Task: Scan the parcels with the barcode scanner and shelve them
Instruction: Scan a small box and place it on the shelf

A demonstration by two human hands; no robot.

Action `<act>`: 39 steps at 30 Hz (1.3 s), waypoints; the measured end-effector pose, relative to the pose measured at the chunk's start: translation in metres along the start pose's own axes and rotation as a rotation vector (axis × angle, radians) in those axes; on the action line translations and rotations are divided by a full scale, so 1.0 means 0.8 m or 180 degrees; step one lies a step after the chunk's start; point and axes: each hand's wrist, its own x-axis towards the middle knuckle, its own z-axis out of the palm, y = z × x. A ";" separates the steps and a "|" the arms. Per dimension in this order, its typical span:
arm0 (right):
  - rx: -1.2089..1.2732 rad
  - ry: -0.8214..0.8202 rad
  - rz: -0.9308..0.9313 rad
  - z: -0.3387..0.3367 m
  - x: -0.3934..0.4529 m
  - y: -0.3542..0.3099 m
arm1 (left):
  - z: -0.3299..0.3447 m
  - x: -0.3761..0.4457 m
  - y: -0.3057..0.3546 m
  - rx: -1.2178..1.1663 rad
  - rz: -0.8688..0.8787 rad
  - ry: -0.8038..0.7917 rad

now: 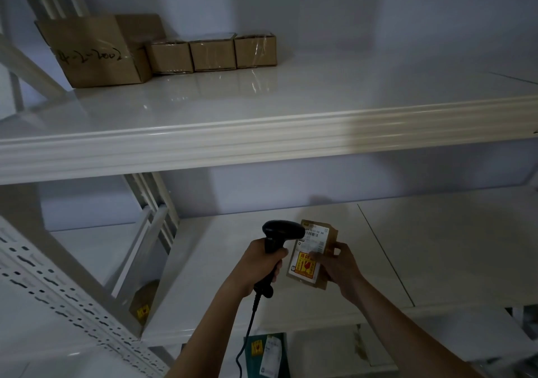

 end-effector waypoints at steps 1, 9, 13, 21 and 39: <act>-0.0012 0.0011 0.0012 -0.001 0.001 0.000 | -0.002 0.003 -0.003 -0.0039 -0.0034 0.0014; -0.0040 -0.0084 0.0098 -0.005 -0.002 -0.005 | -0.042 0.045 -0.085 -0.0780 -0.0647 0.0686; -0.0068 -0.0118 0.0224 -0.006 -0.002 -0.008 | -0.063 0.064 -0.137 -0.0234 -0.1010 0.1371; 0.0014 -0.0160 0.0392 -0.002 -0.007 -0.015 | -0.071 0.060 -0.165 0.0479 -0.1220 0.1550; -0.0213 -0.0011 0.0118 0.015 -0.056 -0.088 | 0.002 -0.016 0.044 -0.0287 -0.0061 -0.1061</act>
